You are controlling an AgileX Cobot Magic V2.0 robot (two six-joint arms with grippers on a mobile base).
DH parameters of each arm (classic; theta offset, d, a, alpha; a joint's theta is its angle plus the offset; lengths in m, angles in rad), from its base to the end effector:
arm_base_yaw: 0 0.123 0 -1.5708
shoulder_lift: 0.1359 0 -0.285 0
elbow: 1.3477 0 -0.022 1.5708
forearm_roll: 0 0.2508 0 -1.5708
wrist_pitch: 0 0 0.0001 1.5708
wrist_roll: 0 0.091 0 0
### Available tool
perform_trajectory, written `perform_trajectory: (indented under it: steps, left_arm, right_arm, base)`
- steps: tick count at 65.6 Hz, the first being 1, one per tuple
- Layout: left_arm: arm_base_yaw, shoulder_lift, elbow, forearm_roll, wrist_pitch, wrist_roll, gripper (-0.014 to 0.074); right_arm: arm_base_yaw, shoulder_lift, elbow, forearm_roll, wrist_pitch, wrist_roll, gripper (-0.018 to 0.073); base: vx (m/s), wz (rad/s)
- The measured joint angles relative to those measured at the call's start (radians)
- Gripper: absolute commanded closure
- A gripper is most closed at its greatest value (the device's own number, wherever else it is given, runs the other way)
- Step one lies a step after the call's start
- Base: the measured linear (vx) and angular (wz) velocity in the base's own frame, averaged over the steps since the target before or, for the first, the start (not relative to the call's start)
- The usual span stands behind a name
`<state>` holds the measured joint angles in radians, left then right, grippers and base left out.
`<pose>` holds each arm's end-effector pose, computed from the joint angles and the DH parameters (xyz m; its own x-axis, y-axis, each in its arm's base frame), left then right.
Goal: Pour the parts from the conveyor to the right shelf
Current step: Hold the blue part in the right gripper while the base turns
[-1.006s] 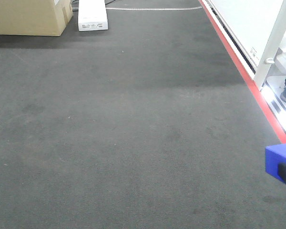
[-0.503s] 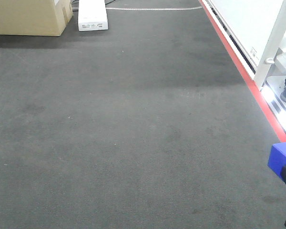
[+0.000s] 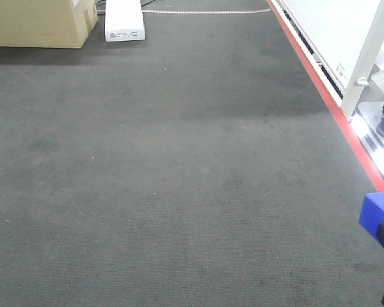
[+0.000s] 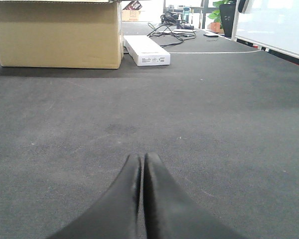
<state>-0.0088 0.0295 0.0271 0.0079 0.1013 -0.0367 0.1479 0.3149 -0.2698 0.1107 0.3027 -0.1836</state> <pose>0.0597 -0.0005 0.1931 -0.0708 -0.0282 -0.9971 0.0060 0.9996 -0.0287 0.0797 0.0149 0.2563 -0.2385 -0.1142 -0.9644 -0.1979 0.9779 -0.0668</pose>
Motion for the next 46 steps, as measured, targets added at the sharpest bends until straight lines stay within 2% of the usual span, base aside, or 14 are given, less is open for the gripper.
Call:
perform_trajectory:
  steps: [46]
  left_arm:
    - [0.0,0.0,0.0,0.0,0.0,0.0,0.0603]
  right_arm:
    - [0.0,0.0,0.0,0.0,0.0,0.0,0.0561]
  base:
    - [0.0,0.0]
